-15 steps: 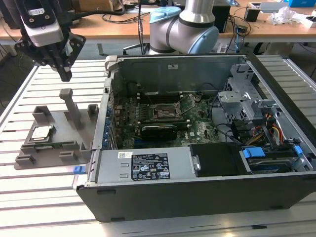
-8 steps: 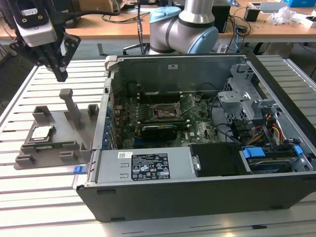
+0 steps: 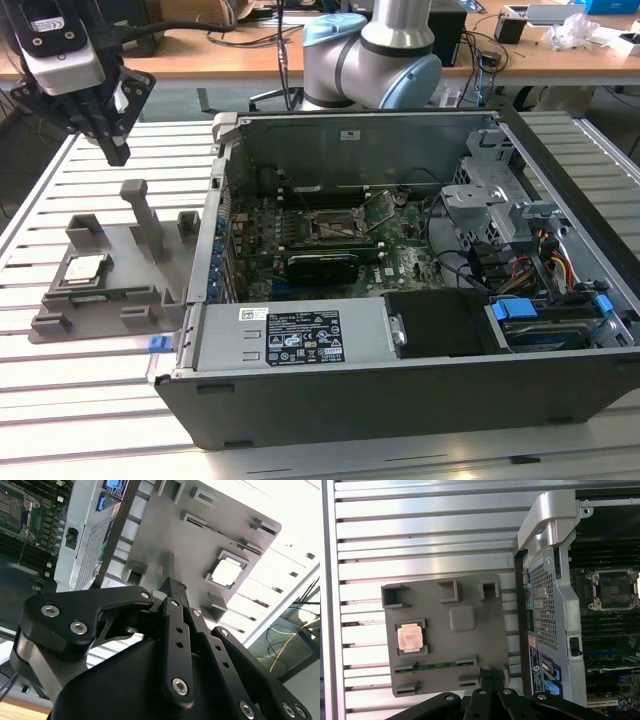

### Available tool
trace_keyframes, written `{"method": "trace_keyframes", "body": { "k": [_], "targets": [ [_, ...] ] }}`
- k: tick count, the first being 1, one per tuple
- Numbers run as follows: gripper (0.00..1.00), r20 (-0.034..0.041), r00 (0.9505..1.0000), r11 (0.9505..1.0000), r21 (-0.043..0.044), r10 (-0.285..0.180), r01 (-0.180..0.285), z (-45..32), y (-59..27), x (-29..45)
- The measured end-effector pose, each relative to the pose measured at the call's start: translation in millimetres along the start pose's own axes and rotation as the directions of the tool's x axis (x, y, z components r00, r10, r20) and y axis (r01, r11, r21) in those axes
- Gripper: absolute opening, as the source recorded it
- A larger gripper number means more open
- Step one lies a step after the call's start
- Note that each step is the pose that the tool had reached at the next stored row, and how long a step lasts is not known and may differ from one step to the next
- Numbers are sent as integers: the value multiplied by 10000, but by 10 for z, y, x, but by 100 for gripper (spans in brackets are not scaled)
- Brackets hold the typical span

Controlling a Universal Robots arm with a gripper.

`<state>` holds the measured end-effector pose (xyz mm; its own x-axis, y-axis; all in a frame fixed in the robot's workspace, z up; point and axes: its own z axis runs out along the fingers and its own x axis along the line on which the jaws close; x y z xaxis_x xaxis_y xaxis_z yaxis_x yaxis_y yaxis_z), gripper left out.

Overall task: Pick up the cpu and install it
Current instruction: 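Reach for the cpu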

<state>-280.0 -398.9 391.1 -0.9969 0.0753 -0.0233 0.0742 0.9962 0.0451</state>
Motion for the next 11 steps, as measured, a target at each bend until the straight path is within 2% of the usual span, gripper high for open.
{"method": "trace_keyframes", "body": {
  "k": [11],
  "targets": [
    [11, 0, 10000, 10000, 0, 0, 0, -2, -9, 115]
  ]
}}
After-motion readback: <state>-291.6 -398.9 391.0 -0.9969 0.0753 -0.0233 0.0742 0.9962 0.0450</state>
